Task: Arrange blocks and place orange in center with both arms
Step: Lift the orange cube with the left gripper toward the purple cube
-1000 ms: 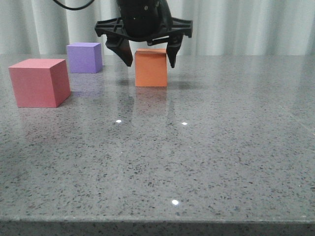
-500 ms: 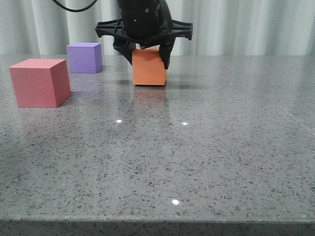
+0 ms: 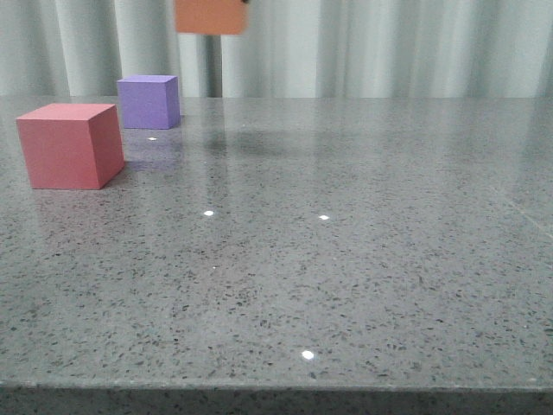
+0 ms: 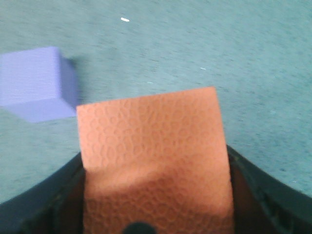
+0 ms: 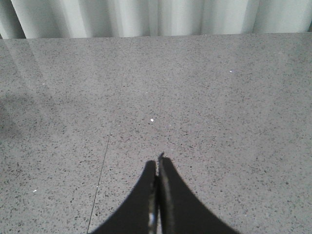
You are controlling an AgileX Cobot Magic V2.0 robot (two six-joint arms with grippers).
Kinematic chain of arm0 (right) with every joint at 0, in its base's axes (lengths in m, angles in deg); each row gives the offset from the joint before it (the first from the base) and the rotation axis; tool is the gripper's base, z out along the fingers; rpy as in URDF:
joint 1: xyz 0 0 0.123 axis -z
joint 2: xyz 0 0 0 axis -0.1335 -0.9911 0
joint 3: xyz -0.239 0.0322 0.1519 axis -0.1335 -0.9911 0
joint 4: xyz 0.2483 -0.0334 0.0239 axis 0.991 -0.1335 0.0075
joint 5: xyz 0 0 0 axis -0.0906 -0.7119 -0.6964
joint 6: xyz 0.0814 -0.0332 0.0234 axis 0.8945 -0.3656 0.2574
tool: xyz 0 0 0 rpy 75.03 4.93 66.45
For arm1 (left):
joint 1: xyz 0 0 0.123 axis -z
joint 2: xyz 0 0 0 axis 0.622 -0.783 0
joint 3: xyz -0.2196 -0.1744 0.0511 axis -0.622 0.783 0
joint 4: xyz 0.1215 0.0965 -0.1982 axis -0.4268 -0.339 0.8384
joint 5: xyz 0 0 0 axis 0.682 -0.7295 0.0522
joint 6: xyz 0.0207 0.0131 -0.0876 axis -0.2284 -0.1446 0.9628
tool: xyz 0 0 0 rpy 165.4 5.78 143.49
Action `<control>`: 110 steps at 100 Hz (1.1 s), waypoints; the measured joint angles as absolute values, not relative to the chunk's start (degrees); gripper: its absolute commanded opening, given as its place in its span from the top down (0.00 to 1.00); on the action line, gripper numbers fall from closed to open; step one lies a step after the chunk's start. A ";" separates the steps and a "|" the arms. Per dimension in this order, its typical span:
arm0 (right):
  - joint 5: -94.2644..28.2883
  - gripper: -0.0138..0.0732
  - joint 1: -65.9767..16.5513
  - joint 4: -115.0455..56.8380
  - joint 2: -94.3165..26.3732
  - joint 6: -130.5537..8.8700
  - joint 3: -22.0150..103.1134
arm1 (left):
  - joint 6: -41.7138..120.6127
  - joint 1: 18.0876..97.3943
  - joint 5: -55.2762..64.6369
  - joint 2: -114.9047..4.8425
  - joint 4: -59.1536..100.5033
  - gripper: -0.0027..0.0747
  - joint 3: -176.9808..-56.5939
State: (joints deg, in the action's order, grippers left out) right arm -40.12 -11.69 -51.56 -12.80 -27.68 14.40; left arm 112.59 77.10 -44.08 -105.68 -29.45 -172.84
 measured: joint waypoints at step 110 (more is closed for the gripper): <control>-40.12 0.92 -11.69 -51.56 -12.80 -27.68 14.40 | 98.11 57.22 -24.45 -98.76 -13.95 0.54 -150.38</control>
